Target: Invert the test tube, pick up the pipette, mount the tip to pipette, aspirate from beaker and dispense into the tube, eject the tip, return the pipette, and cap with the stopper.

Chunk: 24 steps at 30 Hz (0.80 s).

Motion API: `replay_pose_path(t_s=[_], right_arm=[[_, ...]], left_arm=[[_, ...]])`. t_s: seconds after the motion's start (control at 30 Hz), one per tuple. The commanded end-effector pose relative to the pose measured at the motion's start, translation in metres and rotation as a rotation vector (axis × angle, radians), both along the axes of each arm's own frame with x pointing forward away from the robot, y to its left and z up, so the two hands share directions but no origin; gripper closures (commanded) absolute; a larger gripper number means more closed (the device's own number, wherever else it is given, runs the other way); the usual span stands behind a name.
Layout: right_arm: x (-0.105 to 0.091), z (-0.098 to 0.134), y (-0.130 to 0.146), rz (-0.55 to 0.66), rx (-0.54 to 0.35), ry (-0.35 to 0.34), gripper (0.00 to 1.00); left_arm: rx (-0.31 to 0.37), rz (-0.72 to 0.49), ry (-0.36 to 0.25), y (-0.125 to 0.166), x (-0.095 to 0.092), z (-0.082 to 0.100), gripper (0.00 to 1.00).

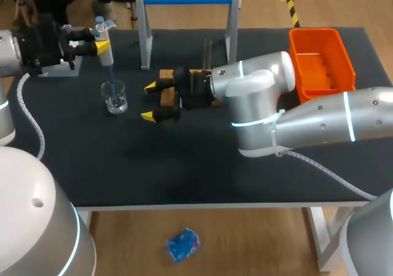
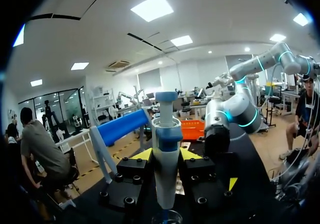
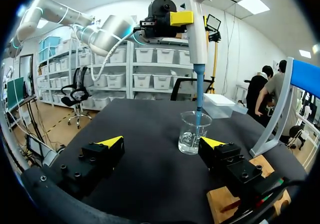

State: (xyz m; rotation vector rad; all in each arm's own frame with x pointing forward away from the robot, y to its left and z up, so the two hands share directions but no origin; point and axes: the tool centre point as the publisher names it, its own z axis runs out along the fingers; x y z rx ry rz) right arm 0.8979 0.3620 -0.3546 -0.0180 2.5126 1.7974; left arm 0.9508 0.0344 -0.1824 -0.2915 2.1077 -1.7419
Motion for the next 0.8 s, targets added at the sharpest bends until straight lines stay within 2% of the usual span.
replay_pose_path(t_s=[0.03,0.4,0.8], right_arm=[[0.000,0.000,0.000,0.001,0.000,0.000,0.00],[0.000,0.000,0.000,0.001,0.000,0.000,0.00],[0.000,0.000,0.000,0.001,0.000,0.000,0.00]], left_arm=[[-0.002,-0.010,0.009,-0.001,0.004,-0.005,1.00],[0.000,-0.003,0.041,0.002,0.005,-0.018,1.00],[-0.007,0.006,0.046,0.003,0.006,-0.019,1.00]])
